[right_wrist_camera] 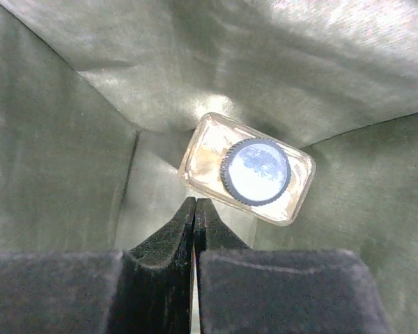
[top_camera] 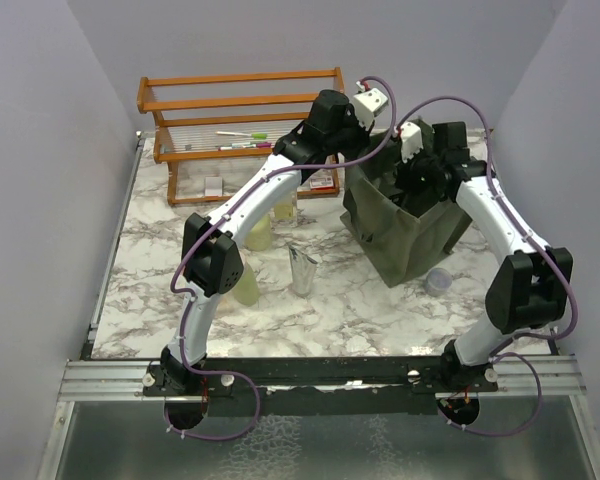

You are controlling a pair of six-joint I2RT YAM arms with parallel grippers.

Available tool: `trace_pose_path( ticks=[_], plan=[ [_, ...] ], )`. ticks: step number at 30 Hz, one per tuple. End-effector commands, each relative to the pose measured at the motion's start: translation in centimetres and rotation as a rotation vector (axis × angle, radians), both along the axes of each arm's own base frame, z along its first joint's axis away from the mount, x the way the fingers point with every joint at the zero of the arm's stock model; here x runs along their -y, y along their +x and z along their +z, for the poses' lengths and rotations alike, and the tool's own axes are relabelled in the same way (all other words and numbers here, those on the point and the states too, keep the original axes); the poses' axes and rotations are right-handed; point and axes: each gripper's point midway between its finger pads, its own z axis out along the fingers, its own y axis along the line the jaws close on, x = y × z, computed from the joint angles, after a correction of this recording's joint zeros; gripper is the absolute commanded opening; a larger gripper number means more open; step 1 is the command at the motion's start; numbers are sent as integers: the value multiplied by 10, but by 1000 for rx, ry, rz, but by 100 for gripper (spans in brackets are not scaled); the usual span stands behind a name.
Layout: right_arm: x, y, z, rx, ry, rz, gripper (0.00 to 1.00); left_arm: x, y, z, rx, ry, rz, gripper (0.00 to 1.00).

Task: Place the personal care products into the canvas bag
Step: Adjust the canvas bag at the center of the board.

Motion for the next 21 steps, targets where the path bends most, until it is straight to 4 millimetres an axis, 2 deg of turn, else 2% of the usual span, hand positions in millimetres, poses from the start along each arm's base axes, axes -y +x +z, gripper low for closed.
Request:
trace_pose_path(
  ticks=[1,17,19,21],
  plan=[
    [-3,-2,49,97,35,-9,1,-5,-8,7,-18,0,10,0],
    [12,1,152,344,42,-98,1,-5,-10,13,-14,-8,0,0],
    [13,1,158,359,40,-99,1,-5,-10,14,-10,-10,0,0],
    [13,2,155,347,27,-94,2,-5,-11,16,-8,-12,-2,0]
  ],
)
